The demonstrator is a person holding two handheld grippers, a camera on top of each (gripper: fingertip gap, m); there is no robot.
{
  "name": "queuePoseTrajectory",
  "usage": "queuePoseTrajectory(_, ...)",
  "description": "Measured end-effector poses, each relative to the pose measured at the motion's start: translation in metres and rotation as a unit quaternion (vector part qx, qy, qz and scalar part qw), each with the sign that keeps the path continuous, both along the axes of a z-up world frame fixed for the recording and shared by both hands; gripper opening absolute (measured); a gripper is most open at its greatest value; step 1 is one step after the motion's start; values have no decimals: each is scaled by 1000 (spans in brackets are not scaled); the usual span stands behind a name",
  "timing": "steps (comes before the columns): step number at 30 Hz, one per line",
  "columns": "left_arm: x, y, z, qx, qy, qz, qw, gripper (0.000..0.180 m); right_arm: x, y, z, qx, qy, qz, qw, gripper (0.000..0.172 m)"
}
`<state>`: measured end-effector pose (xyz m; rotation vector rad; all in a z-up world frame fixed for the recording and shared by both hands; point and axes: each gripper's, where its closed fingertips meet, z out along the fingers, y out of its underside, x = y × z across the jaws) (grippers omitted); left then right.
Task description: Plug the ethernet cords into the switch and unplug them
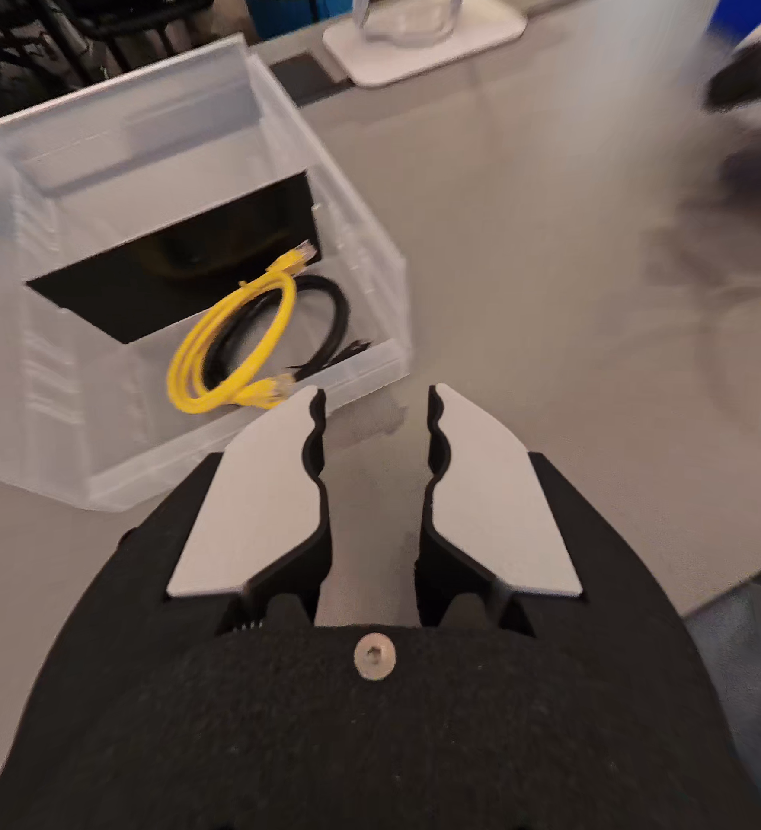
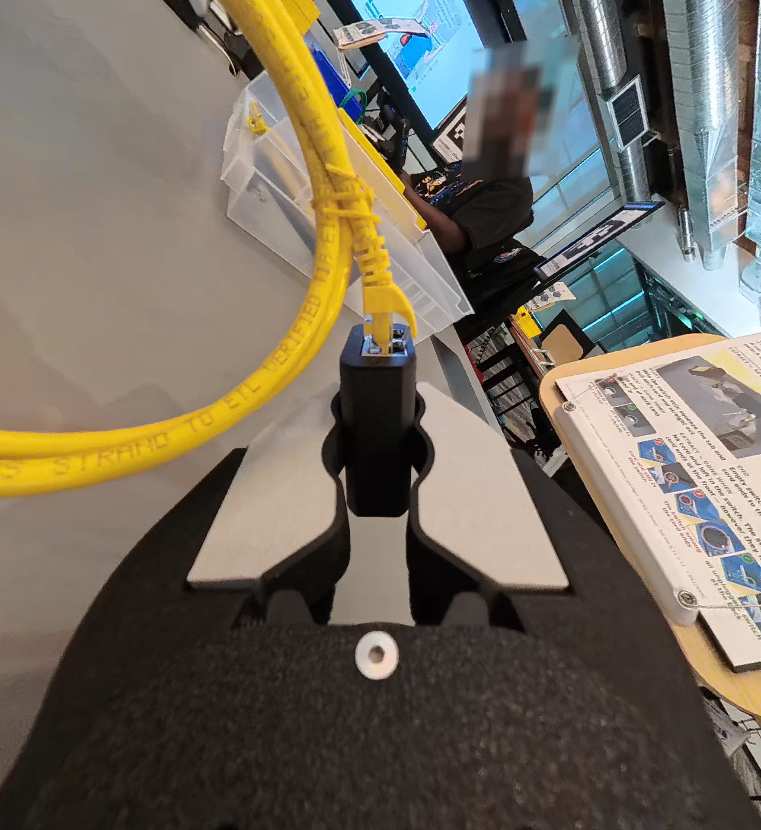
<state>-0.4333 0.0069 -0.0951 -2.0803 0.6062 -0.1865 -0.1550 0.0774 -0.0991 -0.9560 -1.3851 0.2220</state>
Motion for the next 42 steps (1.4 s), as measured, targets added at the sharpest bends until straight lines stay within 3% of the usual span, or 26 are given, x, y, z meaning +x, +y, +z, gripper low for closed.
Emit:
queuePoseTrajectory(6,-39,41,-23,16,136,-25,990,45,-3,-3,-6,10,-23,3,1000,24)
queuePoseTrajectory(10,-37,49,-37,23,165,-67,984,34,-4,-3,-10,7,-28,5,1000,24)
queuePoseTrajectory(15,-48,54,-36,50,227,-54,971,15,-3,0,-12,2,-28,2,1000,24)
queuePoseTrajectory(18,-51,51,-11,77,239,-38,967,10,-3,0,-11,1,-26,2,1000,24)
queuePoseTrajectory(22,-44,31,53,112,203,-38,972,9,-3,-1,-9,2,-25,3,1000,23)
queuePoseTrajectory(26,-10,-18,116,115,141,-122,976,9,-3,-2,-5,5,-19,4,1000,23)
queuePoseTrajectory(29,17,-62,134,65,111,-216,968,9,-2,-2,-1,15,-17,0,1000,24)
queuePoseTrajectory(33,28,-93,108,-81,91,-299,946,9,-2,-3,1,29,-18,-2,999,24)
queuePoseTrajectory(38,40,-81,38,-289,70,-365,882,9,-3,-4,-2,44,-31,-2,999,23)
queuePoseTrajectory(40,62,-70,24,-336,41,-397,853,9,-4,-5,-3,49,-33,-1,998,23)
queuePoseTrajectory(42,90,-55,22,-338,11,-431,837,9,-4,-5,-4,55,-36,-3,998,23)
